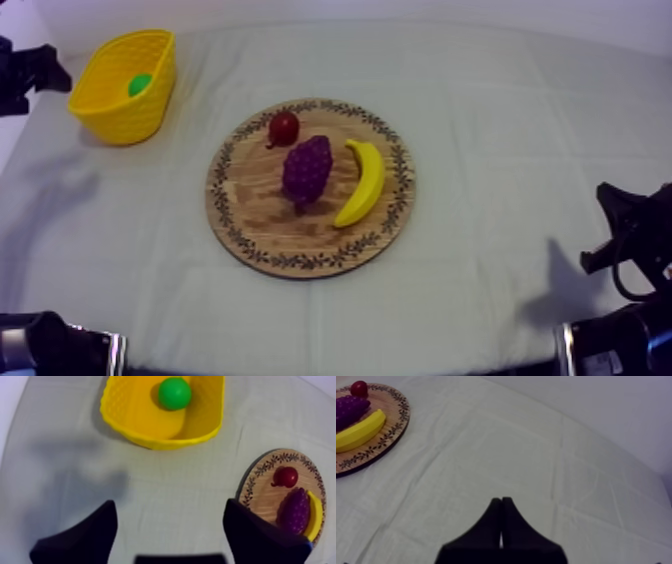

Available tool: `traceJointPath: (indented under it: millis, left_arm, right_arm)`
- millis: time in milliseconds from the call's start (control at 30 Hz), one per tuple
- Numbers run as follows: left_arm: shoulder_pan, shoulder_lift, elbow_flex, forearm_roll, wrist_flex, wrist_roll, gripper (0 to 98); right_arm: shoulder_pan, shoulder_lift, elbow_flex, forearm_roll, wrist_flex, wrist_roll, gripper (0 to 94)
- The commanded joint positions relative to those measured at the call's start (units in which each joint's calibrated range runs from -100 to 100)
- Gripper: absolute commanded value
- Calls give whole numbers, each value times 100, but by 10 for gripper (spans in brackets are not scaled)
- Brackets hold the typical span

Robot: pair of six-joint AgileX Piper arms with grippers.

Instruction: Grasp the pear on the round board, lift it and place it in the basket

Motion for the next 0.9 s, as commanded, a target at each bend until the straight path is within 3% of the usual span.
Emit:
traceJointPath:
  millis: [0,533,867]
  left_arm:
    - [-20,-479,655,23,-283,-58,695]
    - [174,-2739,3334,302,-2495,14,448]
    - [206,-4001,4832,265,-3661,-83,210]
  right_arm:
    - [-1,-3,-2,0,-3,0,2]
    - [-1,-3,-2,0,-3,0,2]
    - [-1,-3,-2,0,-3,0,2]
